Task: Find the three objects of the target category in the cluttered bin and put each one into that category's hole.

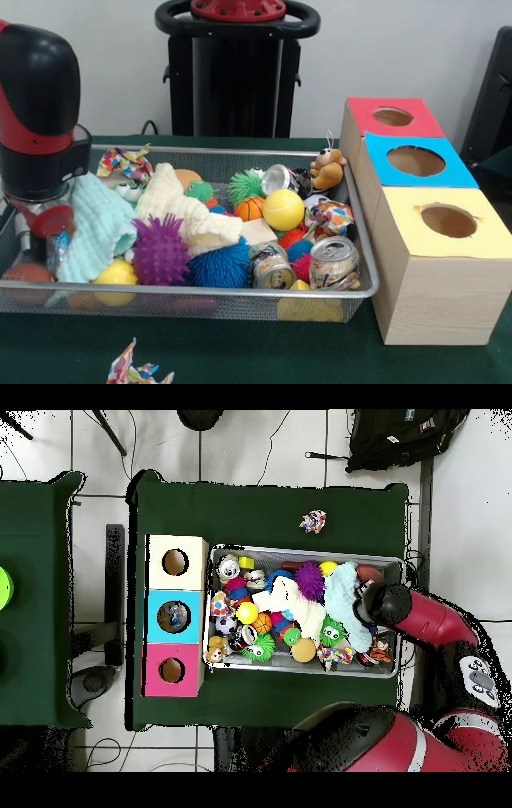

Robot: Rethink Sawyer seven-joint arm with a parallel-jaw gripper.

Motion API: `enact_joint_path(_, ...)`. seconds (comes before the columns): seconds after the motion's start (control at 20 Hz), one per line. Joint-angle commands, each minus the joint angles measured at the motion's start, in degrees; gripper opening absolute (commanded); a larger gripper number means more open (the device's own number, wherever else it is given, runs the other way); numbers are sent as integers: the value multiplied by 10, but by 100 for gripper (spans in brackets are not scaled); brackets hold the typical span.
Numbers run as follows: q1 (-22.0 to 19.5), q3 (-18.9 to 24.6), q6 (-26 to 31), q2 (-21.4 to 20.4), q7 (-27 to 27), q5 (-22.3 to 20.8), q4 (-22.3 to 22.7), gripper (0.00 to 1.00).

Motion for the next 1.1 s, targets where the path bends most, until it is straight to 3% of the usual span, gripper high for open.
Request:
enact_joint_path(0.05,25,26,6,-3,74,20,72,0)
enact_joint_path(0.4,29,18,3,-5,70,17,70,0)
enact_joint_path(1.1,26,3,67,-53,30,15,62,0)
